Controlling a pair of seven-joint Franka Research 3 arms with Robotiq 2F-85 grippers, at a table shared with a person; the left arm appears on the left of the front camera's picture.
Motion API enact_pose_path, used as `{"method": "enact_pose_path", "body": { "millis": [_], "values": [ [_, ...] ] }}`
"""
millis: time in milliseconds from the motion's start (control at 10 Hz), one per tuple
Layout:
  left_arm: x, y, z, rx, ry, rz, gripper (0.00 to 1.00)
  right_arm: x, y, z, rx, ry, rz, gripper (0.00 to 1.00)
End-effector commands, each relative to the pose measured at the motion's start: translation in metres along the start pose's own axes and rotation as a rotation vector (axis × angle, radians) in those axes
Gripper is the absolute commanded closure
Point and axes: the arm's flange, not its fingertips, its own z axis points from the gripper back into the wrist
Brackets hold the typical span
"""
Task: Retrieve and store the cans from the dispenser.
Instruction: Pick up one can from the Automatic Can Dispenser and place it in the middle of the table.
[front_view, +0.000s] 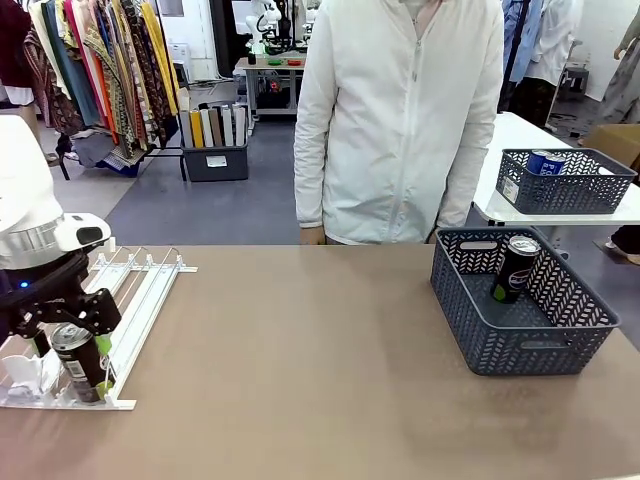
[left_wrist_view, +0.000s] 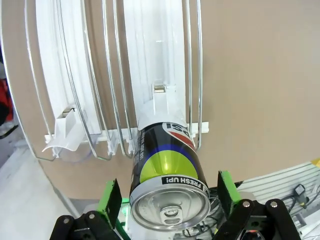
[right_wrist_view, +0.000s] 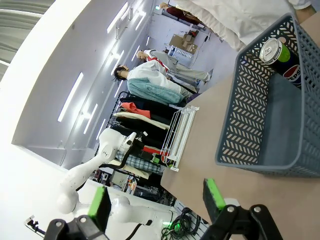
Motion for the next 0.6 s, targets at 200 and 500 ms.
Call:
{"method": "enact_pose_path", "body": {
  "millis": [200, 500],
  "values": [
    [0.0074, -0.0012, -0.0029, -0.022, -0.009, 0.018, 1.0, 0.0015, 0.0038, 0.0005, 0.005, 0.009, -0.002, 0.0],
    [0.0095, -0.0032, -0.0045, -0.025, -0.011, 0.015, 1.0, 0.0015, 0.0038, 0.0005, 0.005, 0.009, -0.002, 0.0]
  ]
}}
